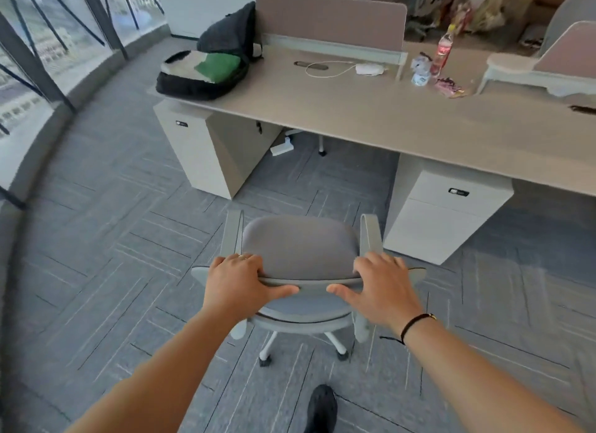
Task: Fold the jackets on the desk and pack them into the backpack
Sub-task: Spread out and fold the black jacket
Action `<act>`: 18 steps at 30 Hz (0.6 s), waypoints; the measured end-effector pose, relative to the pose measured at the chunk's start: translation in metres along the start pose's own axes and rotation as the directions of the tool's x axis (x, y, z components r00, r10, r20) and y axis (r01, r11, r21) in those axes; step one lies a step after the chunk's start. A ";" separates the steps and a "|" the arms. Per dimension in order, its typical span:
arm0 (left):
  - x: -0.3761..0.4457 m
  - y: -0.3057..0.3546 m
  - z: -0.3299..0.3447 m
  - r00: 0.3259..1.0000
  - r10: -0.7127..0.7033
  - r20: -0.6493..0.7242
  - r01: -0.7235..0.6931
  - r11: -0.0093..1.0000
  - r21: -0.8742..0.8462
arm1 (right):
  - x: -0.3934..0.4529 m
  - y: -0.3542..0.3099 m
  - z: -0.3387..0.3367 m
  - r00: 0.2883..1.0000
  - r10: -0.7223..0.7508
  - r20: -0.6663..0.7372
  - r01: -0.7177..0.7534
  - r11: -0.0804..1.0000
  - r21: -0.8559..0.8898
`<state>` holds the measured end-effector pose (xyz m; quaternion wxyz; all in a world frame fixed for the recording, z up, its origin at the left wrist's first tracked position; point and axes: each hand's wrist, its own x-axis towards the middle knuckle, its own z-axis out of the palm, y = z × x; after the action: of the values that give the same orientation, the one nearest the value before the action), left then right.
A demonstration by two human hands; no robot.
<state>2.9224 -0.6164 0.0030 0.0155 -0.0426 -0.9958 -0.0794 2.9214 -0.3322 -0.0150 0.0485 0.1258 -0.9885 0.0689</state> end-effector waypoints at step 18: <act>0.292 -0.040 -0.004 0.995 0.040 0.094 -0.034 0.997 -0.069 | 0.288 0.055 0.017 0.996 0.032 0.080 -0.038 0.997 0.066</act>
<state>2.6281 -0.6321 0.0117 -0.0319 -0.0653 -0.9912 -0.1103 2.6287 -0.3515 -0.0063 0.0042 0.1126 -0.9888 0.0979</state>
